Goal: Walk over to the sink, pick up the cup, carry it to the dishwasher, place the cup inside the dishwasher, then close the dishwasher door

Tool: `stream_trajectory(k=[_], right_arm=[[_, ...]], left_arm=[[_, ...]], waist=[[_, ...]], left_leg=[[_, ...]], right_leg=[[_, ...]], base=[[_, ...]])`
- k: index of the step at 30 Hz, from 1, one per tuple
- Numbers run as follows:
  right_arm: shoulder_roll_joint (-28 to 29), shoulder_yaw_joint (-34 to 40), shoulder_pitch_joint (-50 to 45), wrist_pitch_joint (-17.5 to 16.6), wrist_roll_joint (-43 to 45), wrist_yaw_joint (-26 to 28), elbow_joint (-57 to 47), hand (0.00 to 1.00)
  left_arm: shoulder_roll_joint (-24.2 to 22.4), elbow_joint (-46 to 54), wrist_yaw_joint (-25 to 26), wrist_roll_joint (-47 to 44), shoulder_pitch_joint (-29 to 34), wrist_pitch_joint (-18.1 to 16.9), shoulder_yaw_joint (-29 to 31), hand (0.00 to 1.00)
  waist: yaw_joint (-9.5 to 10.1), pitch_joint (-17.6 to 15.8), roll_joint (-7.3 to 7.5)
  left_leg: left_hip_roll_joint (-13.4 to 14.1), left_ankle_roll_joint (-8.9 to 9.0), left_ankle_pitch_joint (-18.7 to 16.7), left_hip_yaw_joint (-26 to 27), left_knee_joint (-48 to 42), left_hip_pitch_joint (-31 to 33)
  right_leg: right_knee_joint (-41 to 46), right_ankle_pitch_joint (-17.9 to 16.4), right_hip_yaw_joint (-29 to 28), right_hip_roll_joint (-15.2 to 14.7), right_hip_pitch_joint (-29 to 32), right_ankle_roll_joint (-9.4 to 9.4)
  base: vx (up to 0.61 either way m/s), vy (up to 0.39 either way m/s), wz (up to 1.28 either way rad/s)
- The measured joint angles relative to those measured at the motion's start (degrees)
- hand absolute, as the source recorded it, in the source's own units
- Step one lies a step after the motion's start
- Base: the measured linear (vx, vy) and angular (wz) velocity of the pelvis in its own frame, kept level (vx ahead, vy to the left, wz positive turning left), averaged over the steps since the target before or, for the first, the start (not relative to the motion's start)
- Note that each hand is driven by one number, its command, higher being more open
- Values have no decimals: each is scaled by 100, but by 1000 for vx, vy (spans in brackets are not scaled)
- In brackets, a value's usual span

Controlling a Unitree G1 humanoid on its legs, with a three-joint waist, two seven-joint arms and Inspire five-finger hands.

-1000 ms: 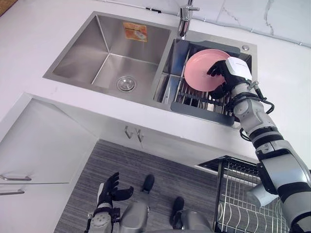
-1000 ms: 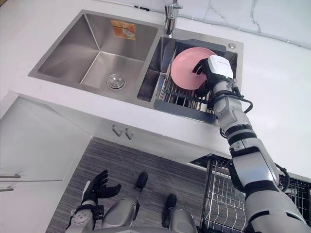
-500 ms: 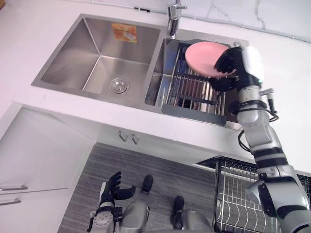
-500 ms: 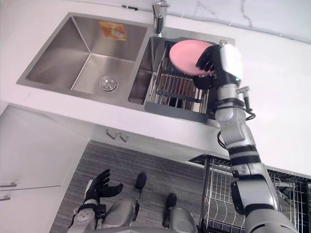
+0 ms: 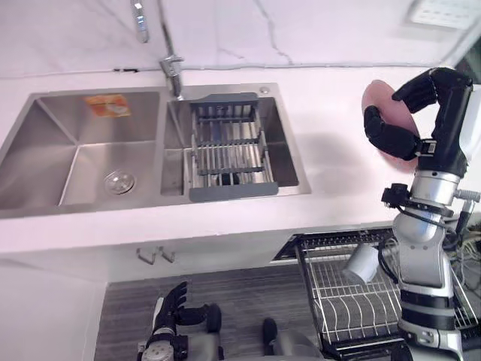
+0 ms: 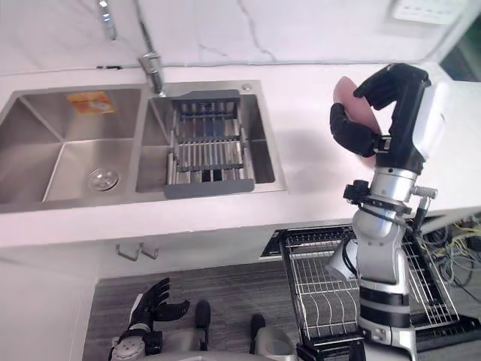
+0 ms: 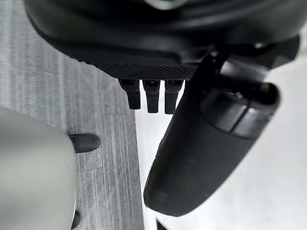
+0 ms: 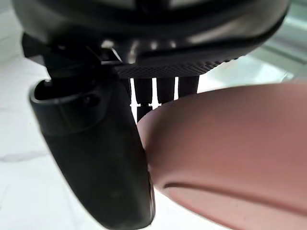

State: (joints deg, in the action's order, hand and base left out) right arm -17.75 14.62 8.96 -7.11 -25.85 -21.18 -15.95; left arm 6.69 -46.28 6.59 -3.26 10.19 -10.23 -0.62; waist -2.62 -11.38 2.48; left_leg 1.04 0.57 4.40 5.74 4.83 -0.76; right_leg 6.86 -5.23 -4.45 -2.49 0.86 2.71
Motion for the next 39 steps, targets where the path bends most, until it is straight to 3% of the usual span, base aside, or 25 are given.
stream_trajectory(k=[3, 9, 17, 24, 29, 34, 35, 39], right_arm=[[182, 84, -457, -46, -1, 1, -168, 30], [694, 256, -1519, 78, -18, 8, -128, 30], [828, 259, -2136, 304, -136, 6, 112, 30], [865, 222, -1925, 428, -57, 7, 985, 30], [453, 182, -1188, 510, 270, 5, 1832, 30], [161, 183, -303, 574, 672, -2, 2537, 30], [160, 181, -103, 580, 740, -3, 2698, 90], [128, 104, 265, 587, 1030, -3, 3085, 90]], left_arm=[[0, -89, -5, -5, -22, -2, -25, 90], [-11, -185, -5, -3, 23, -4, -87, 90], [-199, -179, -10, -2, 8, -72, -90, 90], [-295, -119, 73, -12, -270, -135, -111, 90], [-412, -82, 99, -96, -706, -179, -362, 90], [-655, -50, 163, -195, -966, -210, -579, 90], [-669, -46, 210, -253, -1011, -220, -578, 90], [-674, -34, 271, -259, -1138, -235, -577, 90]], waist=[[-38, 43, -5], [-293, 71, -64], [-353, -51, -322], [-211, -372, -439], [-44, -713, -482], [56, -991, -624], [77, -1023, -637], [173, -1140, -680]], left_leg=[[22, -15, -142, 318, -126, 3], [39, -45, -490, 923, -535, 33], [131, -87, -906, 1599, -1127, 347], [280, -97, -1095, 1793, -1696, 895], [323, -90, -1129, 1789, -1920, 1413], [327, -184, -1036, 1849, -1938, 1701], [328, -179, -1028, 1856, -1941, 1760], [337, -164, -1016, 1880, -1910, 1798]], right_leg=[[12, 48, -335, 31, 106, 31], [136, 84, -980, 62, 292, 99], [349, 121, -1605, 131, 742, 228], [762, 83, -1427, 116, 1309, 219], [945, 119, -1133, 8, 1829, 215], [945, 212, -1026, -66, 2081, 309], [944, 212, -1020, -70, 2131, 309], [928, 212, -983, -77, 2169, 309]], base=[[14, 9, -65], [8, 18, -58], [-34, 19, -42], [-27, -11, -12], [-45, -6, 4], [55, 10, 10], [79, 13, 2], [73, 3, 3]])
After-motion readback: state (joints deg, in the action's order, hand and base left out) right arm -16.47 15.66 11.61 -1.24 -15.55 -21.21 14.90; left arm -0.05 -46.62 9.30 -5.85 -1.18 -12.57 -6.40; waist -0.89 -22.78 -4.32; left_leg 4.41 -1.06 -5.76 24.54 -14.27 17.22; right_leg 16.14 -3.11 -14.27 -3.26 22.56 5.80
